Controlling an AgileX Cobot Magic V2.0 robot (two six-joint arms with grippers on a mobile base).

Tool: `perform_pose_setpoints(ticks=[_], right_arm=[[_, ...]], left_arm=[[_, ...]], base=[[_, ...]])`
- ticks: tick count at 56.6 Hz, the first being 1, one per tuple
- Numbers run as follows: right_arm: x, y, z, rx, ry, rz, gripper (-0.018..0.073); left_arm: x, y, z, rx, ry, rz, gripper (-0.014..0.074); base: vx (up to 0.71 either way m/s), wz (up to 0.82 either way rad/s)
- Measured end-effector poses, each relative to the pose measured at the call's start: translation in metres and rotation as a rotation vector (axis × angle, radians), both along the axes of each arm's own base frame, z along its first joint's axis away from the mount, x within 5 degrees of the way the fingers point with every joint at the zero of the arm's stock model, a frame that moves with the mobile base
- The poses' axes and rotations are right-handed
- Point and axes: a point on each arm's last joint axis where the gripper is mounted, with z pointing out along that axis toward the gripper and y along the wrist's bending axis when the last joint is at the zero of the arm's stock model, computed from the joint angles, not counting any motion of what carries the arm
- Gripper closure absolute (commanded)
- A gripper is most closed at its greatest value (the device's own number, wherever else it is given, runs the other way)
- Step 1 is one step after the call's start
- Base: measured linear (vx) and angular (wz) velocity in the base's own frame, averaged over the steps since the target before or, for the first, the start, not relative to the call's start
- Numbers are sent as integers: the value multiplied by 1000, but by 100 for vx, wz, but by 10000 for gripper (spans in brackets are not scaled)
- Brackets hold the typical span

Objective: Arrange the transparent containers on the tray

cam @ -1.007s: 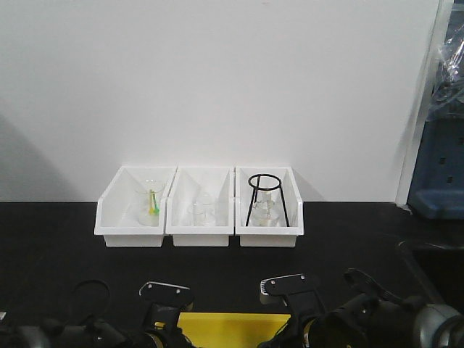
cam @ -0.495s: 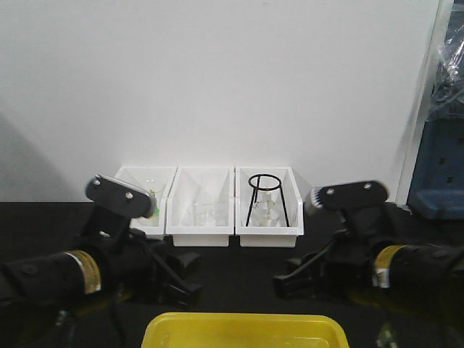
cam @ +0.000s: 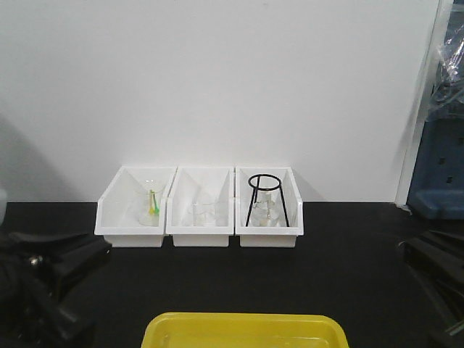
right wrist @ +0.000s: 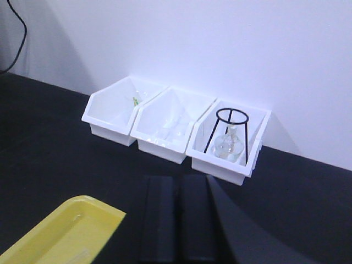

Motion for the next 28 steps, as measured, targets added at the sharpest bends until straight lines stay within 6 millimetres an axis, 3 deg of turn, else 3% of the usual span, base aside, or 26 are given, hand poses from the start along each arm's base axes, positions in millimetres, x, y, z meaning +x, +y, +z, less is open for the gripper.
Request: perform_pose_setpoints(ticks=[10, 28], right_arm=[[-6, -4, 2, 1, -6, -8, 502], [-6, -4, 1, -1, 3, -11, 502]], left_arm=[[-18, 12, -12, 1, 5, 2, 604], [-20, 13, -13, 1, 7, 4, 604]], base=[[0, 0], [0, 0]])
